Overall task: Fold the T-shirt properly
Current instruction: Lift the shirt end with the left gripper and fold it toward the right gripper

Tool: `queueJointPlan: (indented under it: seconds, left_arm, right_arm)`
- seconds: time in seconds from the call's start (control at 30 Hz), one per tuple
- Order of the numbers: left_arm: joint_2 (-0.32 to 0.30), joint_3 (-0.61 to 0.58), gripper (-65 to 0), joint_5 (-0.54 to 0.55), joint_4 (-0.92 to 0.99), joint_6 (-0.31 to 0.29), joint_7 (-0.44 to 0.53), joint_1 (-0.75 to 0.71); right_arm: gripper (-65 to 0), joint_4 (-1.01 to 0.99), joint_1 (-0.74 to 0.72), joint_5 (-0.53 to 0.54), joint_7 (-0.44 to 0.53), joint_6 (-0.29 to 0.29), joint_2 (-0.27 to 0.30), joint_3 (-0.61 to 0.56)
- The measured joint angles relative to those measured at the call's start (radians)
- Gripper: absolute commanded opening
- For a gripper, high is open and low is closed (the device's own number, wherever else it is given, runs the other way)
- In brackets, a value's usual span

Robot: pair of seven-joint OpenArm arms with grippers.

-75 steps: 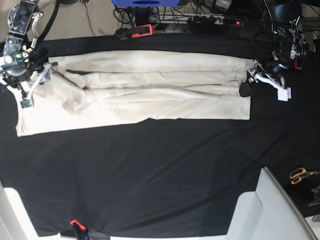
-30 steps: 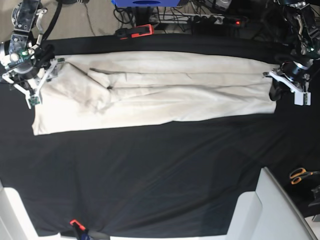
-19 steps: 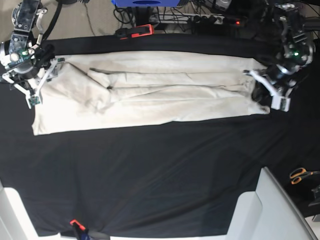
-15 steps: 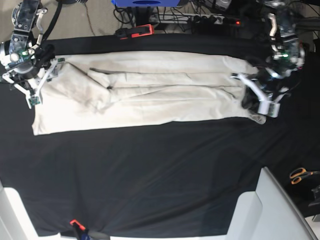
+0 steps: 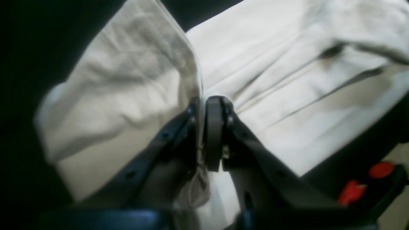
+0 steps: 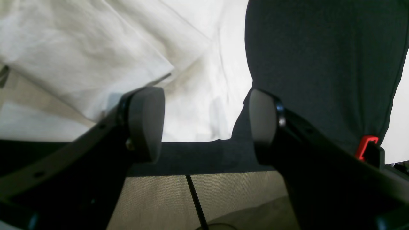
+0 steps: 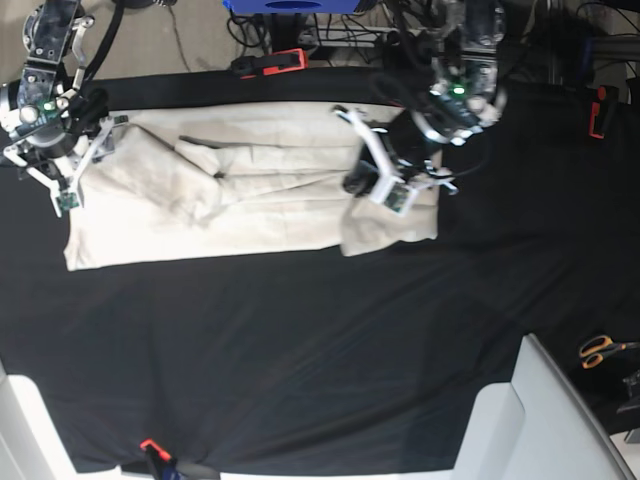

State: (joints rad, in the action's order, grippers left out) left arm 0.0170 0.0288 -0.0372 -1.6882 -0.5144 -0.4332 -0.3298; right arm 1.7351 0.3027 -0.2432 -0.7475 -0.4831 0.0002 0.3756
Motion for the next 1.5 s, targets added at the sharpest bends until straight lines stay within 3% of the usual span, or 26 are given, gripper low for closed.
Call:
queueJointPlan:
  seconds: [0.1,0.33,0.5,1.5]
  left_arm:
    - [-0.009,-0.101,-65.0,0.000,0.046,0.068,0.002,0.037]
    - [0.003,-0.175,-65.0,-0.002,0.145,0.097,0.003,0.103]
    - [0.013,-0.229,-65.0,0.001,0.198,0.092,0.007,0.133]
    - [0.064,-0.272,-65.0,0.000,0.327,0.095,0.006,0.212]
  right_arm:
    - [-25.4,0.000,0.000,0.000,0.000,0.000,0.000,0.000]
    - [-25.4,0.000,0.000,0.000,0.000,0.000,0.000,0.000]
    - [-25.4,0.000,0.000,0.000,0.000,0.000,0.000,0.000]
    - [-25.4,0.000,-0.001,0.000,0.000,0.000,0.001,0.000]
